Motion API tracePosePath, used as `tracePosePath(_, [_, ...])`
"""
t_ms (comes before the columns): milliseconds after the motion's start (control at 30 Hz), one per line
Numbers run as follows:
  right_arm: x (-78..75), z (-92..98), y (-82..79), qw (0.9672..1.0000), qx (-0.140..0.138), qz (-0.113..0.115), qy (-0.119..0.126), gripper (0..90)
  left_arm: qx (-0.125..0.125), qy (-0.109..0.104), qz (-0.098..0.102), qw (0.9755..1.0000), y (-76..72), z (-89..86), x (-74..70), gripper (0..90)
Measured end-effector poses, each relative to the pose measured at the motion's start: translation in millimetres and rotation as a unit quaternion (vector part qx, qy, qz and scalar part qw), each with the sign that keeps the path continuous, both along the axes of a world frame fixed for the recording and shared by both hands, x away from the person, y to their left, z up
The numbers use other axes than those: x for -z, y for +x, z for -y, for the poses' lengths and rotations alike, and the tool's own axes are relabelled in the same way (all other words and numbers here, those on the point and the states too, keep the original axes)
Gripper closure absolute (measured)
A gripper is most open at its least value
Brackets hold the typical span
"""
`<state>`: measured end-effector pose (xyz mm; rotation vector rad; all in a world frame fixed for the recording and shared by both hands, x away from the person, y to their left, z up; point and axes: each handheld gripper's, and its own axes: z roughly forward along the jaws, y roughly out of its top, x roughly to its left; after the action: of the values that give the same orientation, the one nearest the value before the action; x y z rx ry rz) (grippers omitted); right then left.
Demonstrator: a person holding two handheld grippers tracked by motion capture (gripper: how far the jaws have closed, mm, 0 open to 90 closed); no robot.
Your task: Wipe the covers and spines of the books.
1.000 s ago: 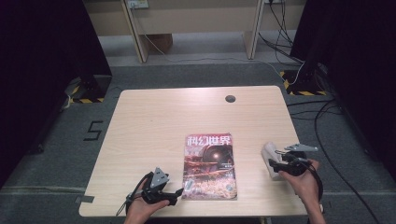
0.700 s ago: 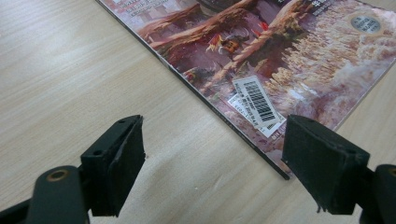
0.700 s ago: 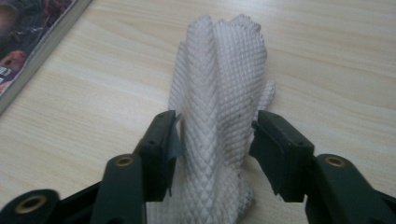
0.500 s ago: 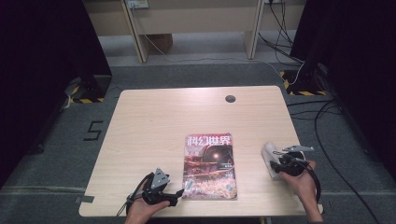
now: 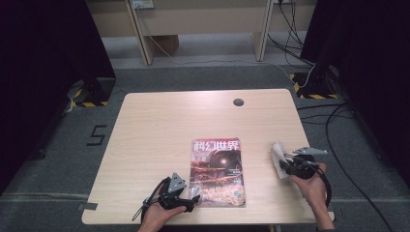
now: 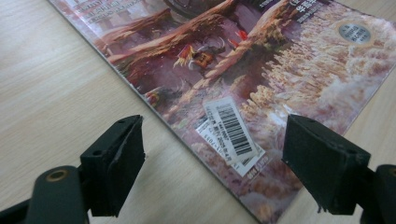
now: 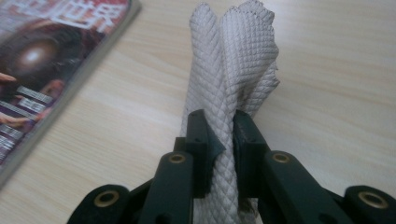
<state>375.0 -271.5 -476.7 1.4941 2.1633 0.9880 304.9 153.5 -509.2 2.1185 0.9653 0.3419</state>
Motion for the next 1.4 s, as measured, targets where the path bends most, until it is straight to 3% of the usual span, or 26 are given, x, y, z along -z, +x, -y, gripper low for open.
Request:
tracePosePath(333, [-13.9,-50.2,12.2,0.9982,-0.055,0.024,0.000,79.3,-0.001,0.000,-0.009,1.0000,7.2,9.5,4.8,20.0])
tracePosePath(400, [-14.4,-63.6,15.5,0.9971,-0.072,0.023,-0.005,79.3,0.004,-0.006,-0.014,0.9999,6.8,9.0,4.5,24.3])
tracePosePath(500, [-12.2,-84.9,19.4,0.9951,-0.095,0.022,-0.012,79.2,0.012,0.005,-0.008,0.9999,4.9,11.0,2.5,28.4])
tracePosePath(833, [-2.3,-135.0,33.0,0.9906,-0.134,0.008,-0.026,78.9,0.012,0.009,-0.005,0.9999,-8.5,22.0,1.9,29.0])
tracePosePath(1100, [14.2,-157.9,40.8,0.9877,-0.149,-0.006,-0.046,78.5,0.016,0.016,-0.003,0.9997,-16.7,26.4,1.0,29.0])
tracePosePath(1200, [14.8,-159.9,45.5,0.9872,-0.148,0.002,-0.060,78.4,0.016,0.016,-0.003,0.9997,-16.8,26.4,1.1,29.0])
tracePosePath(1267, [16.1,-158.3,49.4,0.9880,-0.140,0.006,-0.064,78.4,0.018,0.016,0.001,0.9997,-17.1,26.9,1.1,29.1])
tracePosePath(1333, [17.2,-154.1,54.8,0.9900,-0.131,0.003,-0.052,78.5,0.021,0.020,0.005,0.9996,-17.5,27.4,0.8,29.3])
tracePosePath(1400, [17.7,-148.8,60.7,0.9908,-0.118,0.012,-0.064,78.6,0.021,0.022,0.007,0.9995,-17.9,27.3,0.7,29.5])
